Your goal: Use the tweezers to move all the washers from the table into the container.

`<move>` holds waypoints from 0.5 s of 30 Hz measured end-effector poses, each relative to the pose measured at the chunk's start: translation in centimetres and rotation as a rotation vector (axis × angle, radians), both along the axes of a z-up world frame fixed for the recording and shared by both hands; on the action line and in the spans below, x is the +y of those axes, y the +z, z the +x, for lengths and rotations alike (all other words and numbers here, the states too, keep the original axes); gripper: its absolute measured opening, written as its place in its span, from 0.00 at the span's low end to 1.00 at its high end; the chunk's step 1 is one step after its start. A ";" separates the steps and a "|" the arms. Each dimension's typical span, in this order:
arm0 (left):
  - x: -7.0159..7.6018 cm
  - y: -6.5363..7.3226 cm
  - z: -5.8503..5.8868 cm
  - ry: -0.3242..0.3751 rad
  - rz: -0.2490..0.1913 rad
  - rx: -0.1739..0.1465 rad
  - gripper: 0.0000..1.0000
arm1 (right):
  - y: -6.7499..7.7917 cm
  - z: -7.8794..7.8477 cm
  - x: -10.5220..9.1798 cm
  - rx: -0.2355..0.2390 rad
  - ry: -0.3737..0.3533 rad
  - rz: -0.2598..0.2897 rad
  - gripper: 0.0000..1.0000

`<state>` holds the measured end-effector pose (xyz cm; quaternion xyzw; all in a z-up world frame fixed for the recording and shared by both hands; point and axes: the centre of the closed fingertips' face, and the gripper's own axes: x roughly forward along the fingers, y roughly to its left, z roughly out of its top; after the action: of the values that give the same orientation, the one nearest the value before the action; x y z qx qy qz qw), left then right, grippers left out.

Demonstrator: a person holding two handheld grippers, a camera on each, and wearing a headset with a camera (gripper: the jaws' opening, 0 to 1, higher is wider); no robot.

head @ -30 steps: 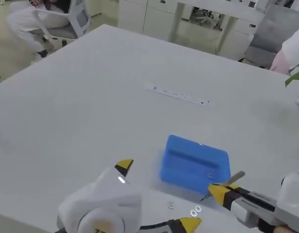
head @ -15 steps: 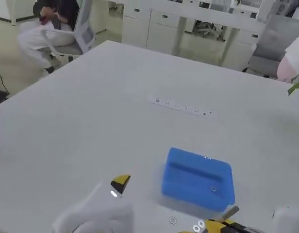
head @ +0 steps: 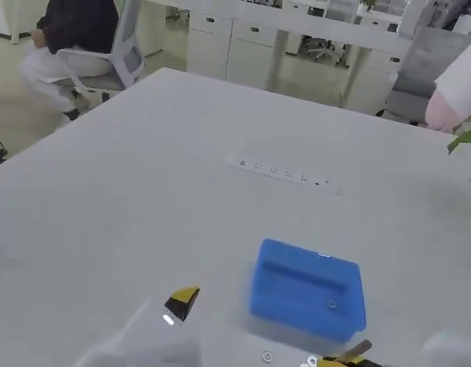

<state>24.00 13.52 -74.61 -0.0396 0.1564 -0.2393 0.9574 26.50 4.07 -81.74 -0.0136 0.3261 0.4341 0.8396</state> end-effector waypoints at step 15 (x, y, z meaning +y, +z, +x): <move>-0.1 -0.4 0.0 -0.009 -0.004 0.018 0.99 | -0.4 -0.9 1.1 -0.027 0.295 -0.317 0.04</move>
<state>23.97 13.42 -74.97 -0.0431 0.1647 -0.2435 0.9548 25.55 5.14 -82.10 -0.1987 0.3736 0.4956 0.7585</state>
